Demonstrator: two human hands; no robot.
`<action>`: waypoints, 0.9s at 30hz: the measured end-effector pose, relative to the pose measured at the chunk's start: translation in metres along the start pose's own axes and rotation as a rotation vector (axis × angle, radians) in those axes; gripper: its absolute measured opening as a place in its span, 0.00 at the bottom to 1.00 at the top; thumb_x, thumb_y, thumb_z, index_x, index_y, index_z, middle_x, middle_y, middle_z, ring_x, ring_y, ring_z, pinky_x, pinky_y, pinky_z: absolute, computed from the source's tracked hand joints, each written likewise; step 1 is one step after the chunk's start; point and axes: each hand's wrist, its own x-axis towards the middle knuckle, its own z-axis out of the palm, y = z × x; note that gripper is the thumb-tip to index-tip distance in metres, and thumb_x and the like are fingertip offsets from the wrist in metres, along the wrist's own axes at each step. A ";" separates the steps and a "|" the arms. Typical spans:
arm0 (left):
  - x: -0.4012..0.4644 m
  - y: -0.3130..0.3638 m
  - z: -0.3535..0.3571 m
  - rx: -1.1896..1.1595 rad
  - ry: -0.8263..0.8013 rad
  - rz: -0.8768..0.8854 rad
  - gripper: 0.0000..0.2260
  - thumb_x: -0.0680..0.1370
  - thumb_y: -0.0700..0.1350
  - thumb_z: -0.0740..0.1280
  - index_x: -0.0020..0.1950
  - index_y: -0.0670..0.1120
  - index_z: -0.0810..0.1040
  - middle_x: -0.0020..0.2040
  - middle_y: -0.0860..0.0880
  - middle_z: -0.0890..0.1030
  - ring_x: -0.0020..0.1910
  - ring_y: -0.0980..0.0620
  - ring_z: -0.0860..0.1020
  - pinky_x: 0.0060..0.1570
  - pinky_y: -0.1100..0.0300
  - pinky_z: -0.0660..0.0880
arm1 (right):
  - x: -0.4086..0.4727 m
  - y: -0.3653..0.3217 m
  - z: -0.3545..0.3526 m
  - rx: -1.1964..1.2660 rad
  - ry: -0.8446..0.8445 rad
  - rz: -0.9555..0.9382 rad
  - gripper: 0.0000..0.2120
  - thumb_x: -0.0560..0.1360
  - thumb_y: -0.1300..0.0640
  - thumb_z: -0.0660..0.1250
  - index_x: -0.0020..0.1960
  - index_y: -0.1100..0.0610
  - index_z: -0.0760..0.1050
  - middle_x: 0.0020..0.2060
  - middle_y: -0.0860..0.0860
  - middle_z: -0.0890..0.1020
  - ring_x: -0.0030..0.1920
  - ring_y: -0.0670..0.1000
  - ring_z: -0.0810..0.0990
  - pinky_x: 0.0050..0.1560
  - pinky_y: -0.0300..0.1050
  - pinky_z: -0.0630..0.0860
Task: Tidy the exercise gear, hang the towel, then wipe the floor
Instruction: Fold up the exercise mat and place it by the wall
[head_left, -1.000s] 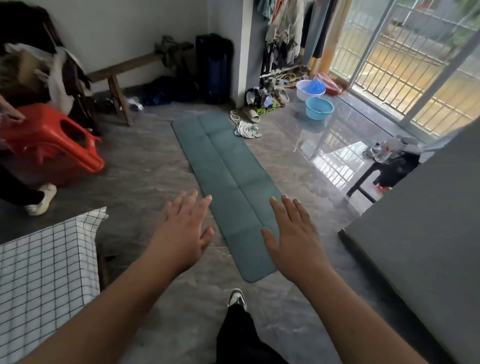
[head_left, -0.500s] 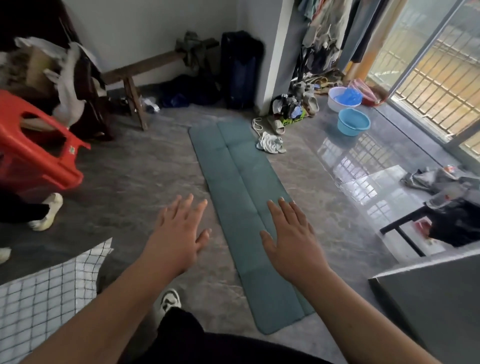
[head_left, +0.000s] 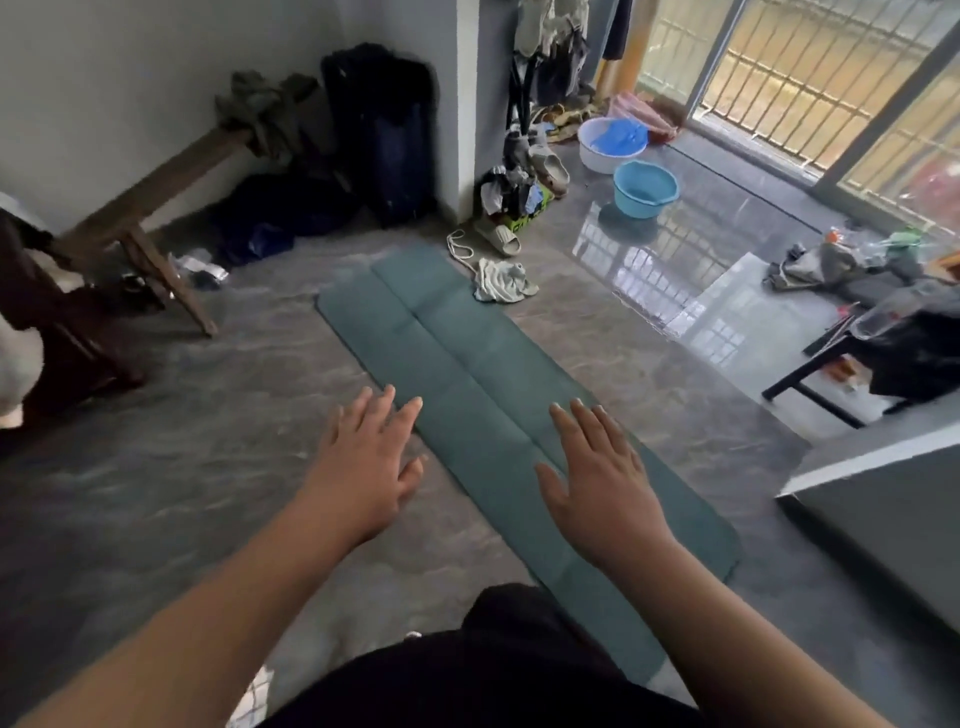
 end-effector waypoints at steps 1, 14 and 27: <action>0.016 -0.008 -0.005 0.005 -0.008 0.021 0.31 0.80 0.59 0.54 0.80 0.53 0.48 0.81 0.46 0.49 0.79 0.44 0.45 0.76 0.45 0.46 | 0.011 -0.003 0.002 0.011 0.008 0.026 0.31 0.80 0.41 0.53 0.79 0.45 0.45 0.80 0.46 0.48 0.79 0.48 0.41 0.78 0.52 0.47; 0.247 -0.058 -0.012 0.119 -0.185 0.172 0.30 0.82 0.58 0.53 0.80 0.53 0.45 0.81 0.47 0.46 0.79 0.46 0.43 0.76 0.45 0.44 | 0.194 -0.014 0.047 0.122 0.019 0.267 0.32 0.79 0.41 0.55 0.79 0.45 0.46 0.80 0.47 0.49 0.79 0.49 0.44 0.78 0.53 0.50; 0.416 -0.095 0.005 0.172 -0.288 0.448 0.31 0.81 0.56 0.56 0.80 0.53 0.45 0.81 0.46 0.46 0.79 0.46 0.44 0.77 0.49 0.44 | 0.310 -0.019 0.082 0.129 0.024 0.498 0.32 0.80 0.44 0.55 0.80 0.48 0.47 0.80 0.49 0.49 0.79 0.51 0.45 0.78 0.51 0.49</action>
